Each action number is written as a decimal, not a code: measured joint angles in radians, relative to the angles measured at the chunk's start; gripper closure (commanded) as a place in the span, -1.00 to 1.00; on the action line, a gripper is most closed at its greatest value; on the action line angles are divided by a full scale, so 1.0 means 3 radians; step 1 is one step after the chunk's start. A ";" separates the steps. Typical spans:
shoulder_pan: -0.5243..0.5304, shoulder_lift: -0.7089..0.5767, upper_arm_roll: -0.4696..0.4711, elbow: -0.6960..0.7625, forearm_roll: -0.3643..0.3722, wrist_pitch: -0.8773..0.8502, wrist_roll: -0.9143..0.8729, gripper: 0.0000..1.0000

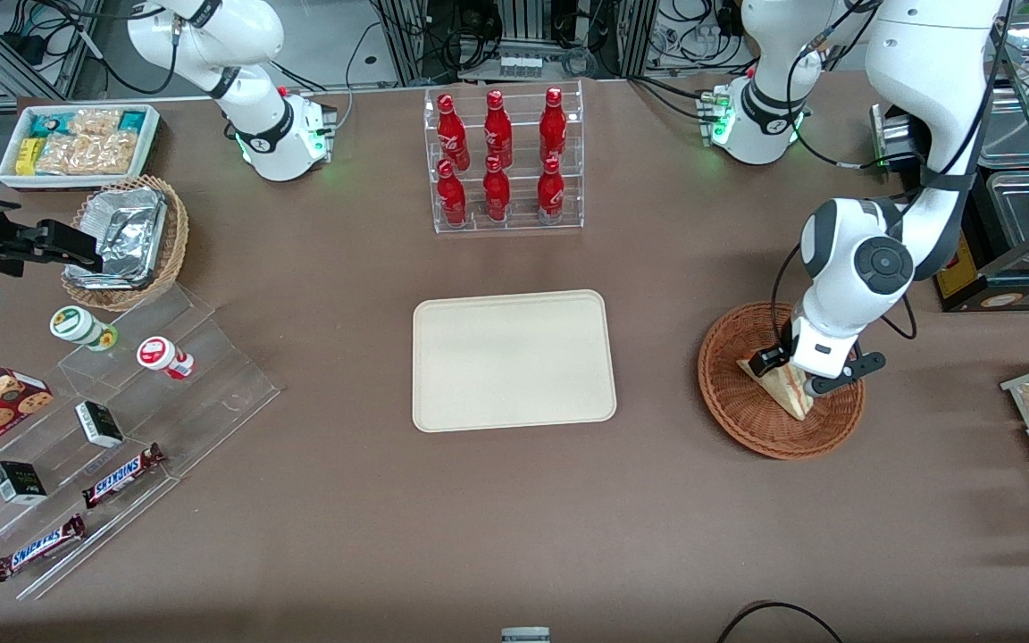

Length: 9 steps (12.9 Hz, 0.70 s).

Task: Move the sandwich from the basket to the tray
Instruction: 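Lift the sandwich and carry it toward the cream tray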

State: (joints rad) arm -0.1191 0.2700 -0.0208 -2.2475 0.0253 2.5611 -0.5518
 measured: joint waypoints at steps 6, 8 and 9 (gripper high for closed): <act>0.0002 -0.0039 0.0015 0.0129 0.0000 -0.0119 0.0000 1.00; -0.0002 -0.0113 0.0001 0.0440 0.0000 -0.0709 0.0002 1.00; -0.0004 -0.0155 -0.0030 0.0654 0.0000 -0.1073 0.0005 1.00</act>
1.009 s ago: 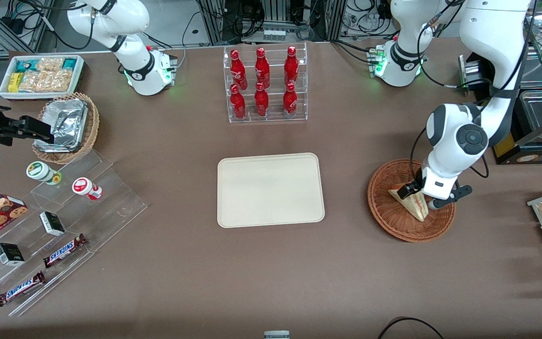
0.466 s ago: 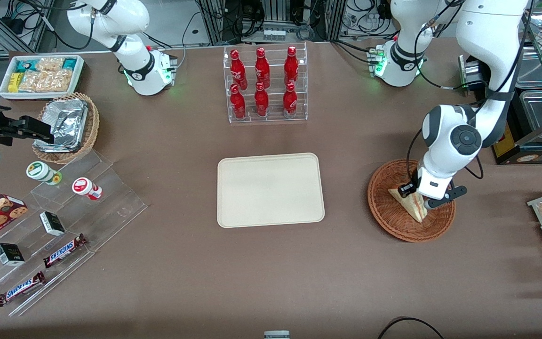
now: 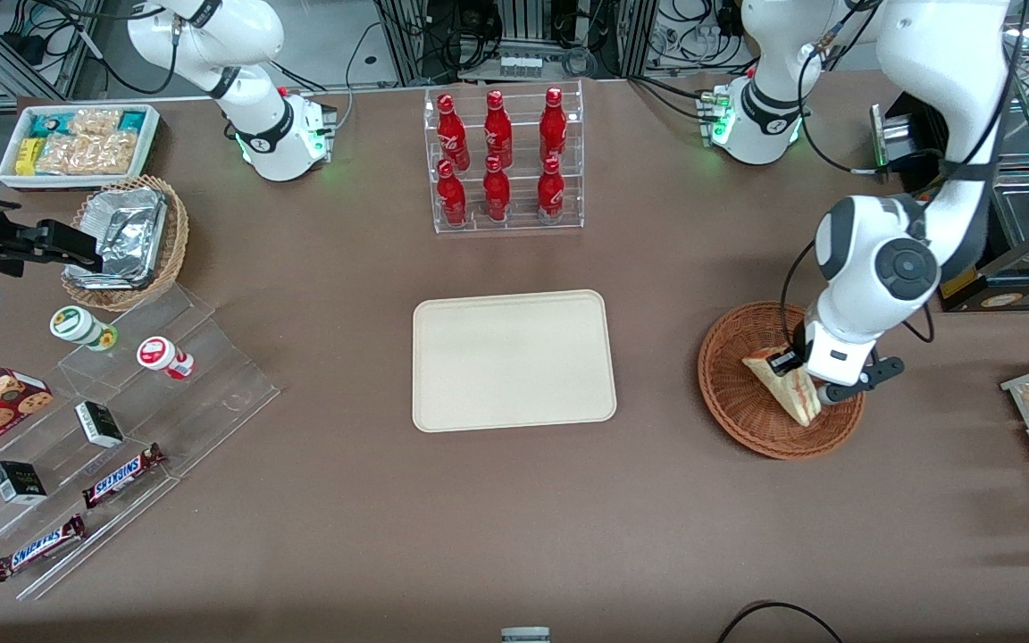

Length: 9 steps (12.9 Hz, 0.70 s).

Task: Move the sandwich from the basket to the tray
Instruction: 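Lift the sandwich and carry it toward the cream tray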

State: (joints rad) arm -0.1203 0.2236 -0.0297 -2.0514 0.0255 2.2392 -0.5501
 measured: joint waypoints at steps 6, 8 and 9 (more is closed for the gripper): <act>-0.0250 -0.0015 -0.0484 0.1013 0.0000 -0.1099 -0.0010 1.00; -0.0551 0.0111 -0.0499 0.1128 0.0000 -0.1098 -0.0016 1.00; -0.0695 0.0207 -0.0503 0.1196 0.0000 -0.1096 -0.0023 1.00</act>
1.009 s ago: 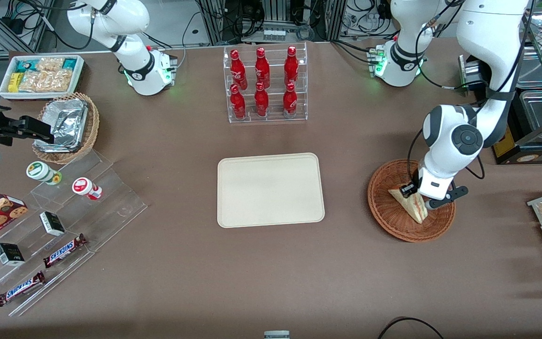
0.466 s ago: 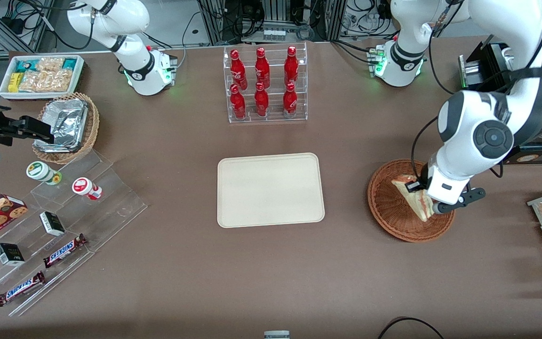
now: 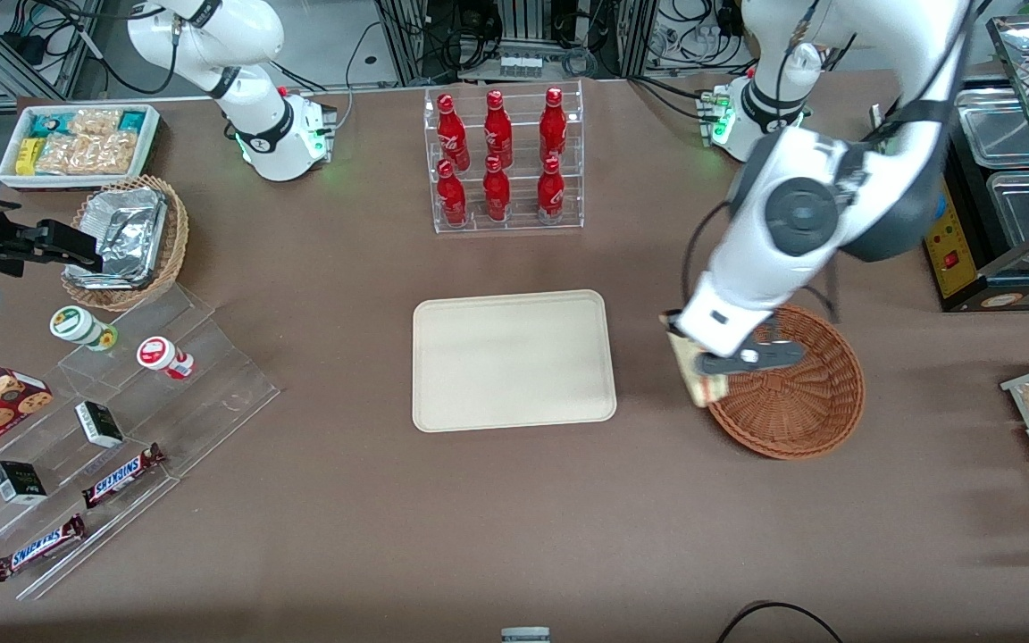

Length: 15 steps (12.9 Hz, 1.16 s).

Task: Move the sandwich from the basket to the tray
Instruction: 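Lift the sandwich and carry it toward the cream tray, then lower the sandwich onto the tray and open the left gripper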

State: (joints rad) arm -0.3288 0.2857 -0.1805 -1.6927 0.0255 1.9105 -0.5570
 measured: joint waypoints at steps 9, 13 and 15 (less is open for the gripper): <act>-0.0833 0.1114 0.0005 0.0799 0.0042 0.0426 -0.0274 1.00; -0.1013 0.1374 0.0008 0.0811 0.0065 0.0684 -0.0381 1.00; -0.1065 0.1434 0.0009 0.0812 0.0080 0.0726 -0.0426 1.00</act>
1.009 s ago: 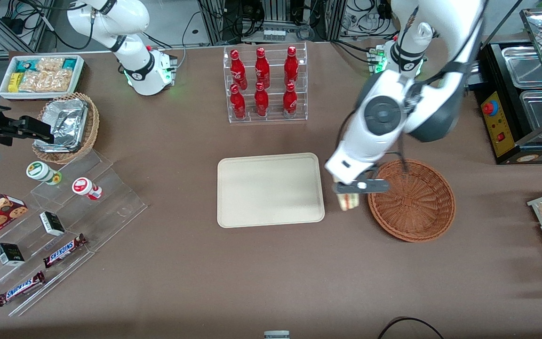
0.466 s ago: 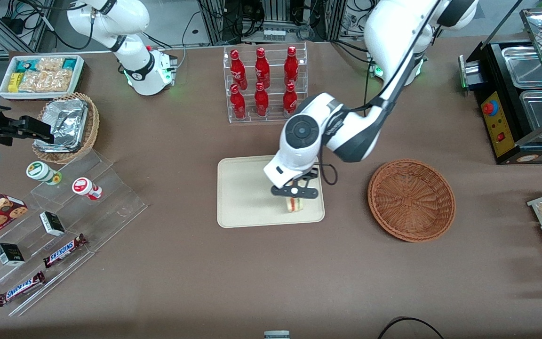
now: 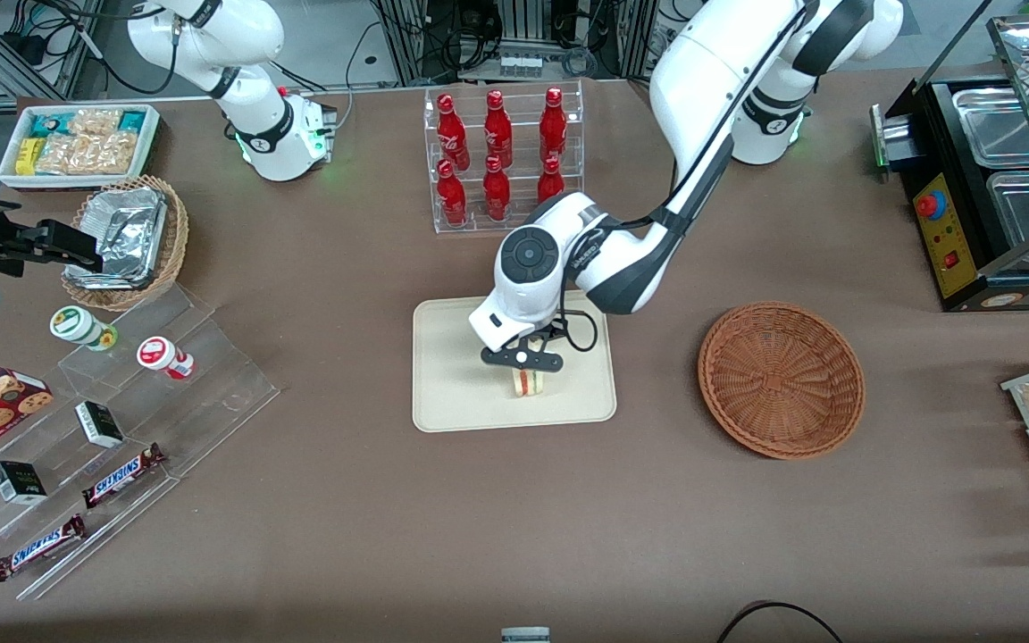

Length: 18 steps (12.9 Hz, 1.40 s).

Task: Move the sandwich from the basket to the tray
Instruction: 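Lower the sandwich onto the tray and open the left gripper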

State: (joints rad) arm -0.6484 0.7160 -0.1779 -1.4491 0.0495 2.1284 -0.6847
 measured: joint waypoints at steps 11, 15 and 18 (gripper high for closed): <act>-0.0113 0.0173 0.0023 0.0042 0.0153 0.0131 -0.0222 -1.00; -0.0105 0.0046 0.0181 0.0146 0.0153 -0.0039 -0.0290 -1.00; 0.0057 -0.0364 0.0294 0.0177 0.0129 -0.0389 -0.0431 -1.00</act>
State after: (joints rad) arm -0.6313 0.6068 -0.0897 -1.3961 0.0880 2.0117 -0.8139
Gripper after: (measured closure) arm 0.000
